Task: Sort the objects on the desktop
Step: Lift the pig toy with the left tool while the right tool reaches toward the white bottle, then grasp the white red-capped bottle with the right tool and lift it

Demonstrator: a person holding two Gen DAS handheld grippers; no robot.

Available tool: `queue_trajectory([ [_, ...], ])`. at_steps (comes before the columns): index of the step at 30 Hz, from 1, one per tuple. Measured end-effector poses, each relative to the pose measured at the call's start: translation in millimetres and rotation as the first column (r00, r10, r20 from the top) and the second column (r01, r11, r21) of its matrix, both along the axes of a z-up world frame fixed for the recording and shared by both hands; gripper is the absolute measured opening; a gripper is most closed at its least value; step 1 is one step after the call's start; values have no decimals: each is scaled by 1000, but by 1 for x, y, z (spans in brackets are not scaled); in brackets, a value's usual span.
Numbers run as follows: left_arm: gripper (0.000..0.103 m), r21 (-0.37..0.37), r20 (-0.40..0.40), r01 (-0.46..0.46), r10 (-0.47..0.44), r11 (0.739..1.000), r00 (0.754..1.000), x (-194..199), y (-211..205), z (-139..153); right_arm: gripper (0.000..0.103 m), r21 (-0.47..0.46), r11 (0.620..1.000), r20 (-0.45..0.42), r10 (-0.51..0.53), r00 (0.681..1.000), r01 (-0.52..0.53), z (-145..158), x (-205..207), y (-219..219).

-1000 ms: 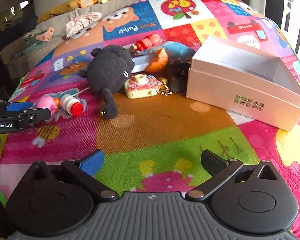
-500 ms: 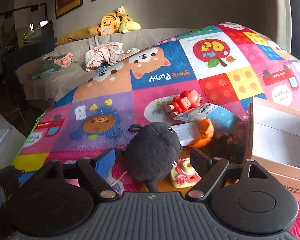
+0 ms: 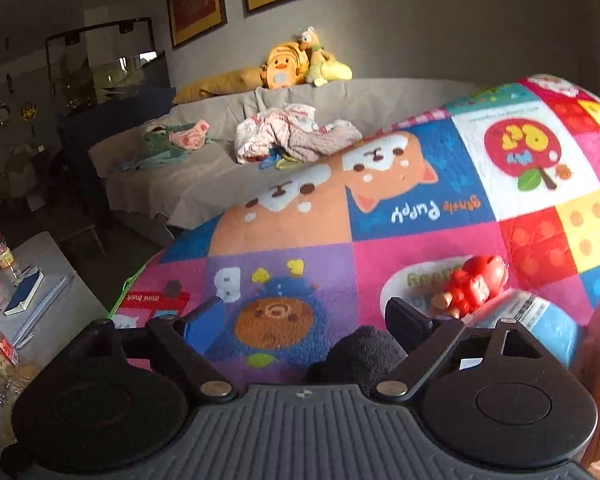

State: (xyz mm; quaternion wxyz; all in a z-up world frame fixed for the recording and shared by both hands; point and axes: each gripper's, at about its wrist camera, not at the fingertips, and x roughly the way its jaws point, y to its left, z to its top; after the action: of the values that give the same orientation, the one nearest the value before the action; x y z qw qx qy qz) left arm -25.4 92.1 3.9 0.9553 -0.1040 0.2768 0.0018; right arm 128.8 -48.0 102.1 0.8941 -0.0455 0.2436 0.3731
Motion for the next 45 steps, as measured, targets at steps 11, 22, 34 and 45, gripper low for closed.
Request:
queue_trajectory([
  [11, 99, -51, -19, -37, 36, 998, 999, 1, 8, -1, 47, -286, 953, -34, 97, 995, -103, -56, -80, -58],
  [22, 99, -64, -26, -51, 50, 997, 998, 2, 9, -2, 28, -240, 965, -100, 84, 991, -106, -85, -62, -35],
  [34, 100, -58, -27, -52, 51, 997, 998, 2, 8, -2, 28, -358, 934, -50, -31, 998, 11, -74, -82, -114],
  [45, 101, -5, -78, 77, -77, 997, 994, 7, -17, 2, 82, -242, 936, 23, -258, 966, 256, -81, -97, -159],
])
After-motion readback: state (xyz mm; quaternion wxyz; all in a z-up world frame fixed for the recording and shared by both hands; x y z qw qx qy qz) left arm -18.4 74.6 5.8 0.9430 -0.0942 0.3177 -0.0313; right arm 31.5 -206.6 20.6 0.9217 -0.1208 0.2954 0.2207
